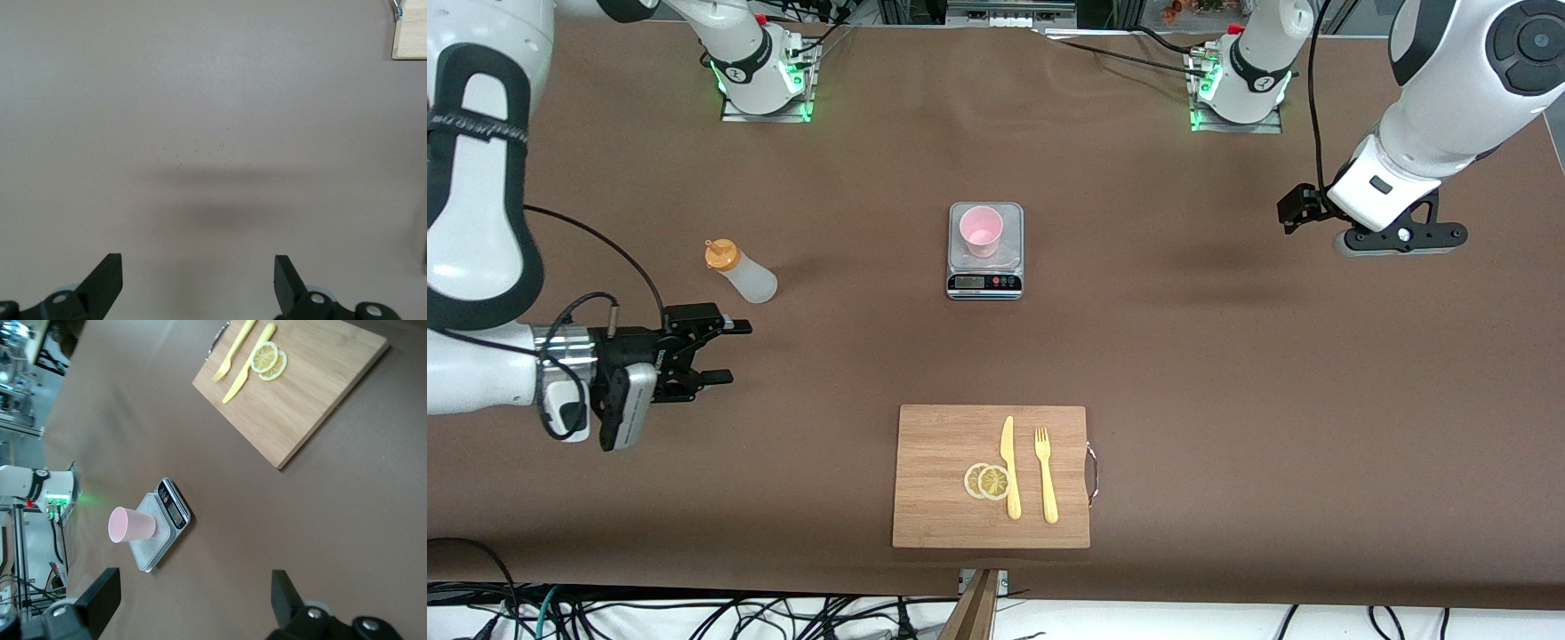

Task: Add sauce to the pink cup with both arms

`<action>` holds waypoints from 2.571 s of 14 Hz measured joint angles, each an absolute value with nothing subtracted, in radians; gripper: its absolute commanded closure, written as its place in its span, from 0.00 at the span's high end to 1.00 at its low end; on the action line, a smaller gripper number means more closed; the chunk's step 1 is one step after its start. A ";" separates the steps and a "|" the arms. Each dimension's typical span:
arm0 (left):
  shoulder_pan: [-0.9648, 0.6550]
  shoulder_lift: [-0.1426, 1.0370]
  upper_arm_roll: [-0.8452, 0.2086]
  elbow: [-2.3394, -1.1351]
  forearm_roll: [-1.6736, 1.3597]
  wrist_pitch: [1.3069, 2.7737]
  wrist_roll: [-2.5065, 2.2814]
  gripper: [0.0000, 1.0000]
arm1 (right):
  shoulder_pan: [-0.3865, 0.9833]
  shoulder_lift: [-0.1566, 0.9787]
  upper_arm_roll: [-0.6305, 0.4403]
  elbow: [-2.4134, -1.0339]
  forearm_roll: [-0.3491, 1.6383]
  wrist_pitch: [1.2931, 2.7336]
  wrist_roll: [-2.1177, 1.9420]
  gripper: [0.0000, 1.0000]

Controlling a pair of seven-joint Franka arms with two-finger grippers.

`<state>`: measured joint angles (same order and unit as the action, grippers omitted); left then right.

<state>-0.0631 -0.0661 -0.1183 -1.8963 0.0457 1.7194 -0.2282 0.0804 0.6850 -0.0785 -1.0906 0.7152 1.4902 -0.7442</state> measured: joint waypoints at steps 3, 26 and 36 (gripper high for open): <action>-0.063 -0.066 -0.118 -1.896 0.046 1.719 -0.228 1.00 | 0.131 0.616 -0.079 -1.138 0.592 1.559 -0.576 1.00; -0.063 -0.066 -0.118 -1.897 0.046 1.719 -0.228 1.00 | 0.064 0.126 -0.099 -1.580 0.022 1.560 -0.209 1.00; -0.063 -0.065 -0.118 -1.897 0.046 1.719 -0.228 1.00 | 0.057 0.085 -0.108 -1.583 -0.031 1.540 -0.072 1.00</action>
<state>-0.0629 -0.0651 -0.1183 -1.8967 0.0457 1.7194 -0.2282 0.0567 0.0846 -0.1080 -1.5829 -0.0310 1.5397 -0.0725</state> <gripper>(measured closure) 0.000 0.000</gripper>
